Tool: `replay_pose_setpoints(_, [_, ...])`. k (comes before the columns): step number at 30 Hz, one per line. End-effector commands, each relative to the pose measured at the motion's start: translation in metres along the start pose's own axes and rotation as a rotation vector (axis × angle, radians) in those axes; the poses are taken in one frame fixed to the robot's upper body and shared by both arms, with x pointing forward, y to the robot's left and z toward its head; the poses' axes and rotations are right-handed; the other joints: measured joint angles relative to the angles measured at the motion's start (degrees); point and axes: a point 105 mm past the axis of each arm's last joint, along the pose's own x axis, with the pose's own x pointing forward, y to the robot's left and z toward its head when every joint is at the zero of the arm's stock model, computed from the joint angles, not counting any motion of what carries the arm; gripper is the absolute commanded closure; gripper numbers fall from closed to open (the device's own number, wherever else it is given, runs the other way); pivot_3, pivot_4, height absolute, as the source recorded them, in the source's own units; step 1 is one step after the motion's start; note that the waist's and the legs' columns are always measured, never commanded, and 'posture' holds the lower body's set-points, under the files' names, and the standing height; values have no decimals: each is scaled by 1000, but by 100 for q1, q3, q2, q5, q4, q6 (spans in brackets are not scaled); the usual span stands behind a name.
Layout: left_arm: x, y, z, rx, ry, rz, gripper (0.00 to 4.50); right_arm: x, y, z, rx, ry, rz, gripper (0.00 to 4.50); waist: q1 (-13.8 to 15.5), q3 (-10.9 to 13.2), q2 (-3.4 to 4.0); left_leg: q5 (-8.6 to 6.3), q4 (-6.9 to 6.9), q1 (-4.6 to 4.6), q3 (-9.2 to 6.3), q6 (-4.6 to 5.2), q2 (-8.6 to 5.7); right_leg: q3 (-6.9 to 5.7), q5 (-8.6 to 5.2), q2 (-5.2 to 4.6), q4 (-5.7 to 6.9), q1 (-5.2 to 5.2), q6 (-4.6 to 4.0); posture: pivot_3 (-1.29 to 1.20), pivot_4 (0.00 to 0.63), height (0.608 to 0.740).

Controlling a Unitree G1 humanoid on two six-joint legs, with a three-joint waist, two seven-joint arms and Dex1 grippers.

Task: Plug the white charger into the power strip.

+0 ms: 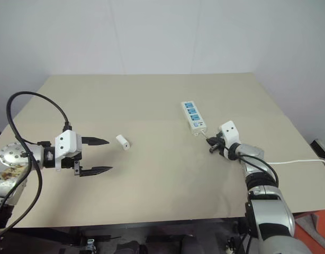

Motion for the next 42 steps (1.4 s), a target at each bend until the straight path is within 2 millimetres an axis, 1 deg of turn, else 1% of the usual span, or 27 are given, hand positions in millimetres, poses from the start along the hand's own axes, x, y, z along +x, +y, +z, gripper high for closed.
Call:
replay_pose_setpoints(1, [-1,5,9,44,-15,5,0,-23,10,32,-38,-153,70,4480,38,0,0,0,0,-3,-5,0,1,-4,0,0,0,0,0,0,150,740])
replay_pose_setpoints(3, [-1,5,10,40,-22,-6,0,-48,28,24,-89,-145,142,4480,68,0,1,-1,1,-4,-4,2,1,-2,1,0,0,-1,2,0,150,740])
replay_pose_setpoints(5, [0,5,9,40,-17,-13,0,-74,49,10,-119,-97,228,4480,130,0,1,-3,1,-10,-3,5,-2,-2,0,-3,-1,-8,4,0,150,740])
replay_pose_setpoints(6, [0,5,8,41,-13,-15,0,-83,55,4,-121,-70,250,4480,147,0,1,-4,2,-10,-2,6,-2,-2,-1,0,-4,-8,5,0,150,740])
replay_pose_setpoints(8, [1,5,7,41,-11,-19,0,-94,60,-4,-111,-24,242,4480,139,0,0,-4,5,-7,2,6,-5,0,-1,0,-1,-7,5,0,150,740])
replay_pose_setpoints(10, [3,6,7,41,-10,-33,0,-97,56,-10,-33,3,189,4480,84,1,-2,-3,10,7,12,5,-2,12,0,6,0,0,5,0,150,740])
replay_pose_setpoints(12, [5,7,7,43,-13,-39,0,-99,55,-12,-31,18,159,3781,45,2,-3,0,9,31,15,2,-2,18,-1,9,0,23,6,0,150,740])
replay_pose_setpoints(13, [7,8,8,48,-15,-39,0,-99,55,-12,-41,23,139,3530,44,2,-3,0,9,41,16,1,-2,17,-4,10,0,33,9,0,150,740])
replay_pose_setpoints(15, [10,11,9,56,-18,-42,0,-100,56,-9,-38,2,118,2850,56,2,-3,0,9,55,16,1,-2,17,-22,12,0,44,38,0,150,740])
replay_pose_setpoints(16, [11,11,9,59,-19,-45,0,-101,57,-7,-34,-11,114,2462,57,1,-3,0,8,54,16,1,-2,17,-22,12,-1,43,37,0,150,740])
replay_pose_setpoints(20, [12,11,7,67,-13,-58,0,-107,72,-3,-30,-55,123,983,107,1,-3,-4,6,35,16,6,-3,16,-8,11,-6,31,12,0,150,740])
replay_pose_setpoints(23, [12,10,4,66,-5,-71,0,-107,85,0,-19,-92,127,25,139,2,-4,-7,8,20,15,11,-6,15,-8,7,-13,21,13,0,150,740])
replay_pose_setpoints(25, [12,10,2,67,0,-73,0,-104,86,4,-13,-122,91,25,144,2,-4,-7,10,20,16,12,-7,15,-7,4,-14,23,14,0,150,740])
replay_pose_setpoints(28, [14,12,3,69,-4,-79,0,-96,75,13,-20,-170,-18,25,142,2,-4,-7,11,32,17,11,-6,16,-7,6,-11,33,15,0,150,740])
replay_pose_setpoints(32, [15,15,5,83,-8,-77,0,-89,69,24,20,-237,-63,25,145,1,-4,-7,10,31,17,11,-6,15,-8,7,-10,31,14,0,150,740])
replay_pose_setpoints(38, [15,17,3,94,4,-77,0,-78,79,16,47,-226,-74,25,147,2,-4,-9,9,18,16,15,-7,11,-8,6,-15,23,14,0,150,740])
replay_pose_setpoints(40, [15,16,1,98,15,-84,0,-74,77,10,42,-210,-112,25,147,1,-4,-9,11,21,16,15,-8,12,-7,5,-13,25,14,0,150,740])
replay_pose_setpoints(42, [16,16,0,98,16,-88,0,-72,76,5,87,-210,-118,25,145,1,-4,-9,11,24,17,15,-8,12,-7,5,-11,27,14,0,150,740])
